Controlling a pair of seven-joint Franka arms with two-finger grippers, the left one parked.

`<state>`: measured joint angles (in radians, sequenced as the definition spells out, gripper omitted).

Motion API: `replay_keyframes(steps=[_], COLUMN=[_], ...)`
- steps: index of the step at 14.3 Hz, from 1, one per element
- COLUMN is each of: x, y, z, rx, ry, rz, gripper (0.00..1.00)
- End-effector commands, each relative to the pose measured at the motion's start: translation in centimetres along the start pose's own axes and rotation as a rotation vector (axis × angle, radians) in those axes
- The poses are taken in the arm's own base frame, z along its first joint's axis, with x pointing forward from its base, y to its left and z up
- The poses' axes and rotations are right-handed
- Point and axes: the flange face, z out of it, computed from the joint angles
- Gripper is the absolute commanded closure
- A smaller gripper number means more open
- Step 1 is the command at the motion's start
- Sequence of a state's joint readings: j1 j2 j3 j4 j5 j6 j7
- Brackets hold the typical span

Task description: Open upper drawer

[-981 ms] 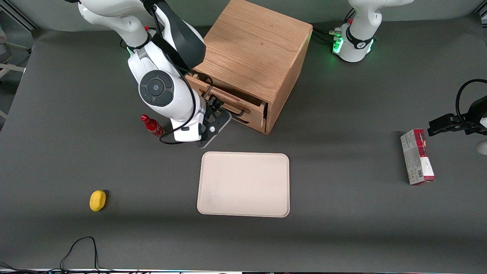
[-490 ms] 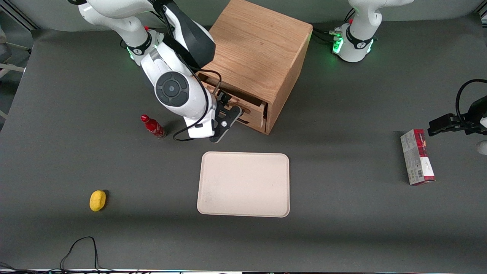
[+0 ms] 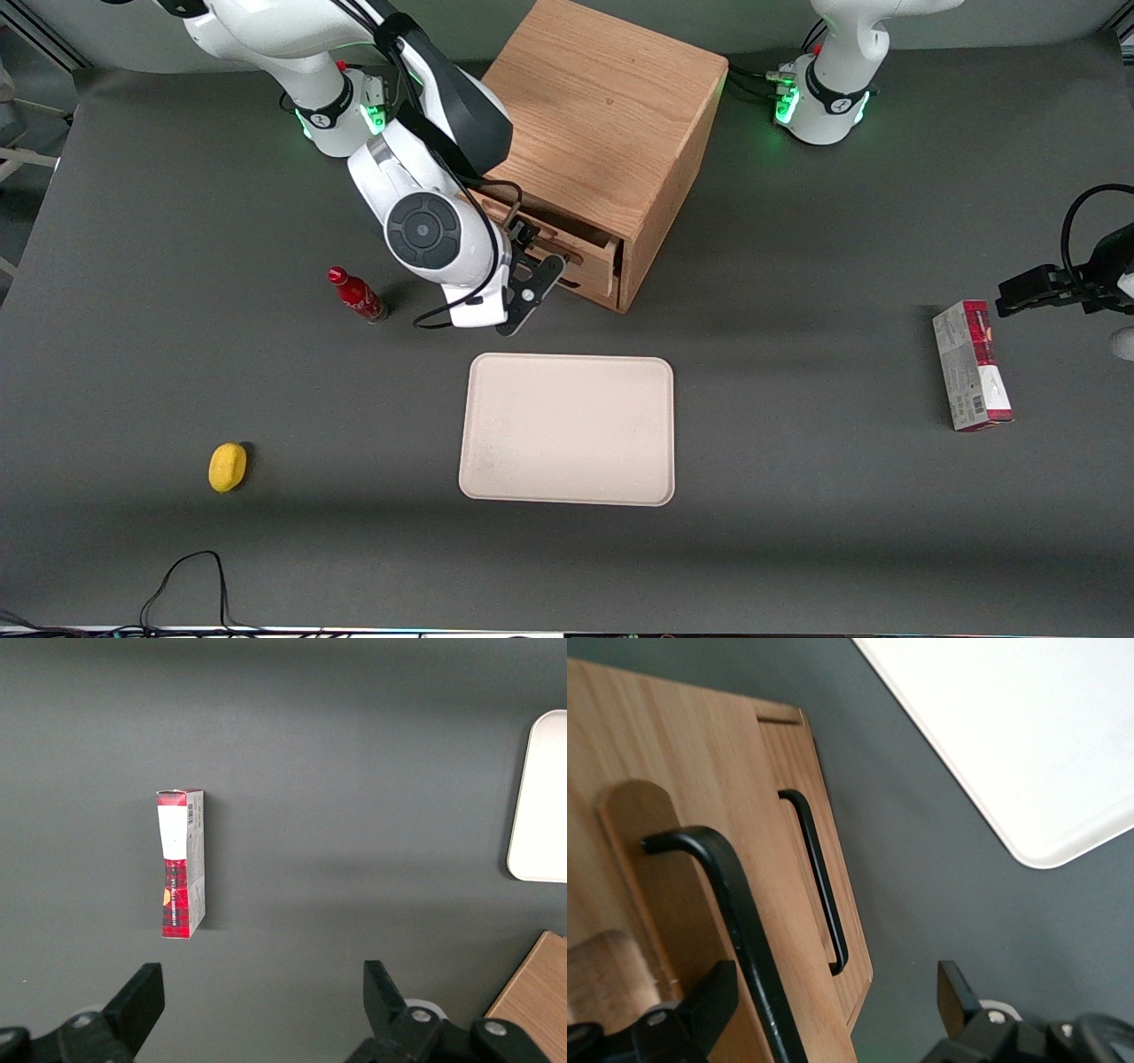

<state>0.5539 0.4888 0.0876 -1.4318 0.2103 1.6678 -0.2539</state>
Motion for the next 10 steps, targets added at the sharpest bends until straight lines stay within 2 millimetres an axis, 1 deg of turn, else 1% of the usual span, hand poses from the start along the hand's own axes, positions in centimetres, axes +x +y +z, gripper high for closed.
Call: replay_keyframes(steps=[1, 3, 8, 9, 10], x=[-0.2, -0.3, -0.2, -0.2, 0.0], y=[-0.3, 0.0, 1.6, 2.1, 2.2], z=[0.9, 0.9, 0.2, -0.1, -0.3], rx=[0.002, 0.003, -0.007, -0.010, -0.017], ry=[-0.016, -0.020, 0.021, 0.038, 0.055], rz=[-0.022, -0.017, 0.004, -0.009, -0.035], gripper=[0.00, 0.00, 0.00, 0.00, 0.00])
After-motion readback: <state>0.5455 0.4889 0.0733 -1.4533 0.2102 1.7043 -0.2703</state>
